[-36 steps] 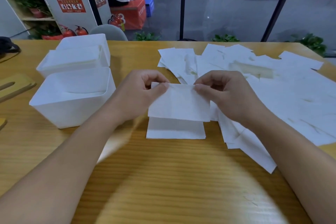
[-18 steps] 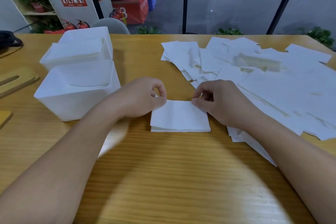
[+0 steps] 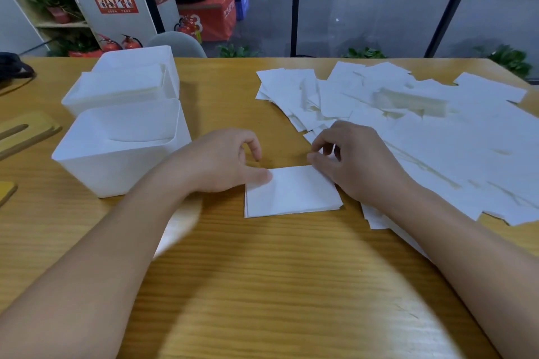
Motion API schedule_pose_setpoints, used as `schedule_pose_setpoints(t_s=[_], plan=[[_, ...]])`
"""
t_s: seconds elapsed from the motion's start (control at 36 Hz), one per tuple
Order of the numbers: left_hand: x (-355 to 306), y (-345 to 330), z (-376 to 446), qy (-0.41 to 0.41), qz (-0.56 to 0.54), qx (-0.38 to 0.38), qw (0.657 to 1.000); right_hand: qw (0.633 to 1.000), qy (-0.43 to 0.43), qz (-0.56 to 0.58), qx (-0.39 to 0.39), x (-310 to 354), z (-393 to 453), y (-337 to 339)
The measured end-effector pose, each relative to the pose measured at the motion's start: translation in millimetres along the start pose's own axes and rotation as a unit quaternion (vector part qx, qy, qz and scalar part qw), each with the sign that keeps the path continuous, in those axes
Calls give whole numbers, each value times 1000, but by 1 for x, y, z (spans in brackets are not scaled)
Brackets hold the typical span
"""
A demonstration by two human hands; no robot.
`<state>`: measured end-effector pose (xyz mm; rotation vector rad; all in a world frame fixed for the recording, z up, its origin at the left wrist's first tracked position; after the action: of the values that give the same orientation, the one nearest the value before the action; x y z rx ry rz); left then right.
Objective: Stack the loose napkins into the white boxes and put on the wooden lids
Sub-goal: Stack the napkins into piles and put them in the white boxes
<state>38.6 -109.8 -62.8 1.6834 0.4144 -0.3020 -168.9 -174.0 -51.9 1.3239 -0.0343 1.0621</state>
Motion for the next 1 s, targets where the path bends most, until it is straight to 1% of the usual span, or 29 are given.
schedule_pose_setpoints(t_s=[0.06,0.14,0.19,0.31,0.39,0.44,0.53,0.61,0.67,0.75,0.83,0.92,1.0], plan=[[2,5,2,3,13,-31,999,1000,0,-19,-24,-3,4,4],[1,6,5,-3,-5,-58,998,997,-18,-71,-25,-12,11,1],[-4,3,5,-15,-23,-63,998,995,-22,-94,-16,-14,14,-4],[-15,-7,6,-41,-32,-67,996,993,-20,-115,-23,-14,16,-5],[-18,-10,8,-55,-46,-83,994,991,-21,-131,-17,-13,18,-8],[-20,-8,9,-63,-61,-101,991,994,-20,-111,-11,-12,17,-9],[-26,-7,7,-82,-105,-110,985,1000,-14,-10,-15,-3,13,-5],[-33,-6,5,-96,-182,-107,973,995,18,95,-28,16,5,0],[-36,-4,3,-97,-221,-105,965,990,43,134,-26,28,0,-1],[-39,-3,2,-96,-262,-108,954,985,73,154,-12,39,-4,-4],[-31,1,1,-80,-297,-131,942,984,86,159,13,40,-6,-9],[-20,9,0,-72,-287,-174,939,985,64,159,3,30,-5,-7],[-19,13,0,-85,-343,-172,920,989,23,143,-26,16,-1,0]])
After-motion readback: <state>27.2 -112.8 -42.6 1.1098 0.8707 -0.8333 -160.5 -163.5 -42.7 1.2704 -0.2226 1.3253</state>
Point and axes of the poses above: each hand's wrist, its own z-axis towards the middle knuckle, its own y-axis out of the back of the hand, x = y × z, the point moved 10 cm from there along z, towards the middle knuckle, and after that the axes turned 6 degrees about z, right-handed, at the moved point
